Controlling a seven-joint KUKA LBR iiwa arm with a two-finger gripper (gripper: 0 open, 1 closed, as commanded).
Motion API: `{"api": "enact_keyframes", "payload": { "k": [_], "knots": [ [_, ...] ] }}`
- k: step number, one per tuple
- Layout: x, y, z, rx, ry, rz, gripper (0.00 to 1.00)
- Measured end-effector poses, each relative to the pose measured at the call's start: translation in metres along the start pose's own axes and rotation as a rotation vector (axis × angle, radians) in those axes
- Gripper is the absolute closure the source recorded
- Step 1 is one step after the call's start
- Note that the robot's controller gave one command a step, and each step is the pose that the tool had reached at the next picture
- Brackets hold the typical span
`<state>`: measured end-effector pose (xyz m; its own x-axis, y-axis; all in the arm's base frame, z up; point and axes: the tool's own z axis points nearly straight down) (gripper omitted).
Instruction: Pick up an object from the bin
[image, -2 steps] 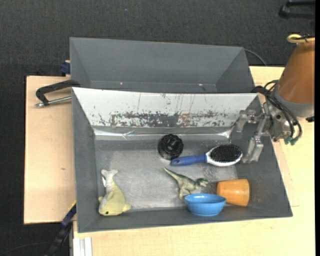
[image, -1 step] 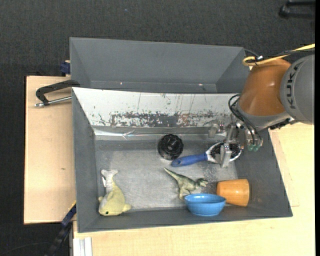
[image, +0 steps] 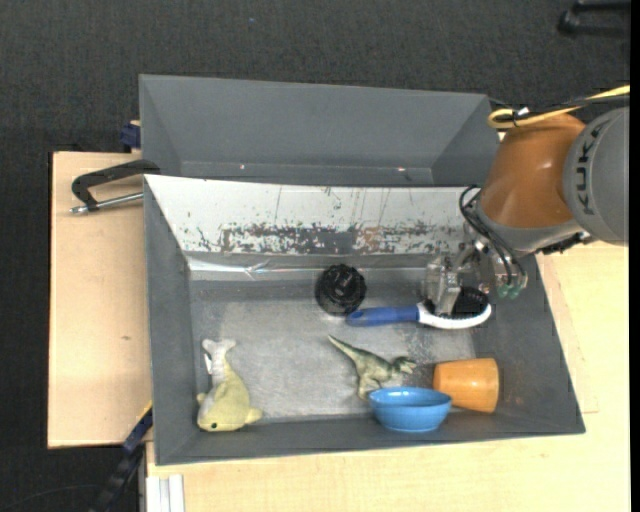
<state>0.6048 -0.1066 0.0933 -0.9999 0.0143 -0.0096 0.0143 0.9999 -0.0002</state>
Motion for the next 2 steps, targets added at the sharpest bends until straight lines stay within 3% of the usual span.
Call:
{"api": "enact_keyframes", "payload": {
  "k": [1, 2],
  "knots": [
    [0.0, 0.0, 0.0, -0.001, 0.0, 0.0, 0.0],
    [0.014, 0.026, 0.018, 0.005, 0.0, 0.248, 0.0]
  ]
}}
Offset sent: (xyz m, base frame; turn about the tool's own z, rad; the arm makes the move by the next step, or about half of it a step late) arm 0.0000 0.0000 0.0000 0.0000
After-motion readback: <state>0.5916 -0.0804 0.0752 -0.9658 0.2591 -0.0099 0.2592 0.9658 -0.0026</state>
